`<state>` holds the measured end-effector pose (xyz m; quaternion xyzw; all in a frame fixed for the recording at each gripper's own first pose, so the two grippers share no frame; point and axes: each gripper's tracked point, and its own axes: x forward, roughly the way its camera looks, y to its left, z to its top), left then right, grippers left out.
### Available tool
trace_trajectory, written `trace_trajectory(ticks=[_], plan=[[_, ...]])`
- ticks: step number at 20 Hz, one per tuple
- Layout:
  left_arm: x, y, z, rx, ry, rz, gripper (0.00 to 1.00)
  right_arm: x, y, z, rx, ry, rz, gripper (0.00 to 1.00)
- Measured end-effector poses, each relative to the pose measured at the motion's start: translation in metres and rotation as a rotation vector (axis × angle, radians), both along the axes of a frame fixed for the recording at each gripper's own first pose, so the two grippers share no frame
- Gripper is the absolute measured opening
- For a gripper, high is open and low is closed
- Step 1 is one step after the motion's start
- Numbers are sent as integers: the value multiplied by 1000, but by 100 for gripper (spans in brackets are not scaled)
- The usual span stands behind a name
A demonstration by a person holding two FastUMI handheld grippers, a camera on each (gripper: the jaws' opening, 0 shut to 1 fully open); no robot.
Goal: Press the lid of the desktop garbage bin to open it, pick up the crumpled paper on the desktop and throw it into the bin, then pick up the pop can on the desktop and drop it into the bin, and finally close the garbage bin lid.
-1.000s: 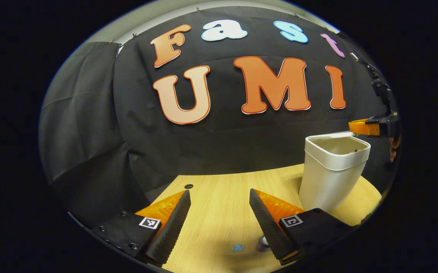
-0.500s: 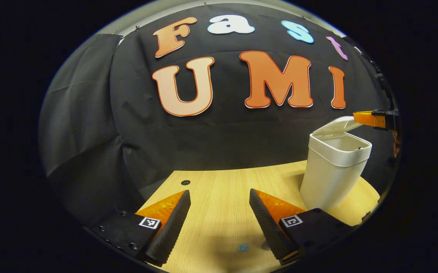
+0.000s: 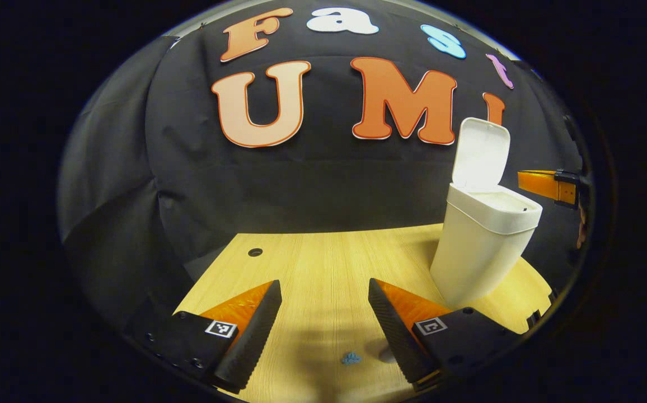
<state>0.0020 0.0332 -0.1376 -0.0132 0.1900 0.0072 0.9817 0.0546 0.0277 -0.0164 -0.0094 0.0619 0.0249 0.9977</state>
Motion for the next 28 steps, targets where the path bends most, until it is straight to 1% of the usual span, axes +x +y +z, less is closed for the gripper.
trace_trajectory(ticks=[1, 2, 3, 4, 5, 6, 7, 8, 9, 10, 11, 13, 14, 15, 16, 17, 18, 19, 20, 21, 22, 23, 25, 28], plan=[[0, 0, -3, -5, 10, -7, 100, -2, 3, -6, 5, 12, 1, 20], [2, -1, -8, -14, 21, -18, 100, -4, 7, -11, 12, 28, 6, 17], [2, -3, -14, -20, 36, -28, 96, -8, 12, -18, 17, 44, 10, 18], [2, -4, -20, -24, 53, -38, 99, -10, 16, -22, 22, 54, 15, 18], [3, -4, -26, -29, 68, -49, 97, -12, 21, -25, 25, 63, 21, 19], [4, -7, -31, -35, 83, -63, 100, -17, 25, -29, 28, 69, 29, 23], [1, -6, -36, -38, 96, -76, 100, -19, 30, -31, 32, 72, 33, 30], [-1, -7, -42, -38, 111, -92, 100, -20, 33, -34, 35, 75, 36, 36], [-2, -9, -48, -36, 127, -107, 100, -22, 36, -37, 37, 82, 37, 49], [-2, -10, -54, -34, 143, -125, 100, -23, 41, -42, 38, 90, 39, 53], [-1, -13, -62, -34, 161, -142, 100, -25, 44, -46, 38, 101, 40, 60], [-3, -17, -73, -33, 192, -176, 100, -29, 53, -57, 41, 123, 50, 64], [-4, -19, -78, -32, 206, -192, 100, -31, 57, -63, 41, 139, 53, 71], [-5, -21, -84, -30, 222, -207, 97, -32, 61, -70, 40, 154, 55, 75], [-7, -22, -89, -31, 237, -222, 100, -34, 65, -76, 39, 169, 57, 77], [-7, -24, -95, -33, 254, -237, 100, -36, 69, -82, 40, 182, 60, 80], [-9, -27, -101, -34, 271, -254, 100, -38, 73, -88, 39, 195, 61, 81], [-10, -29, -107, -33, 287, -270, 97, -40, 76, -93, 38, 208, 60, 83], [-10, -31, -112, -30, 301, -288, 100, -42, 79, -99, 38, 221, 58, 84], [-11, -33, -122, -24, 316, -303, 100, -44, 83, -103, 41, 233, 56, 86], [-13, -34, -129, -18, 333, -318, 97, -47, 85, -109, 45, 246, 57, 87], [-17, -35, -138, -13, 349, -332, 100, -49, 87, -115, 49, 258, 55, 87], [-22, -38, -158, -4, 381, -364, 100, -54, 90, -123, 52, 280, 49, 88], [-25, -37, -186, 39, 430, -400, 100, -60, 93, -139, 65, 316, 36, 88]])
